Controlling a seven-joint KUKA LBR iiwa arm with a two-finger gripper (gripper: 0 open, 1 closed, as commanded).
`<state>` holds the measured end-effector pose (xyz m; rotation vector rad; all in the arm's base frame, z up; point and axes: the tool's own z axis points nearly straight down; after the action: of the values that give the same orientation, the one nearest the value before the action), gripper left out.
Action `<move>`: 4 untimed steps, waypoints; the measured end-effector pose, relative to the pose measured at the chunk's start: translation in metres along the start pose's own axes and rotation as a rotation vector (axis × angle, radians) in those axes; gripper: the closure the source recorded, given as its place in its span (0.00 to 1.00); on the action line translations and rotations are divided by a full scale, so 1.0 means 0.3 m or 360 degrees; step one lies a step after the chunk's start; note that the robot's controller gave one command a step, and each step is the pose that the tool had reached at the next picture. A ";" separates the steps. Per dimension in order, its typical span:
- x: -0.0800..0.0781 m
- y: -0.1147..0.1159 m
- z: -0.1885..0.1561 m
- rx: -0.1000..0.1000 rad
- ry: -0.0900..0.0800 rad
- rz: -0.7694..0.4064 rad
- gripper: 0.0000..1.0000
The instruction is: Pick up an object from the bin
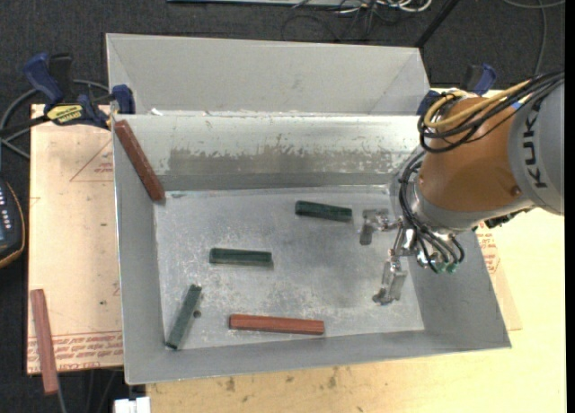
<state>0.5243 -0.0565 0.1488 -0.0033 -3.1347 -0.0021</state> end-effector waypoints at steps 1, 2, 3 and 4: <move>-0.262 0.123 0.167 -0.0001 -0.0014 -0.0333 0.00; -0.449 0.309 0.151 -0.0004 -0.0024 -0.0170 0.00; -0.320 0.008 0.245 0.0005 -0.0007 0.0026 0.00; -0.326 0.025 0.240 0.0001 -0.0014 0.0012 1.00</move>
Offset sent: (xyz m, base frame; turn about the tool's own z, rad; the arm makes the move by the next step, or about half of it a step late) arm 0.0776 0.0346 -0.0490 -0.2092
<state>0.6218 -0.0490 0.0761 -0.0153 -3.1433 -0.0011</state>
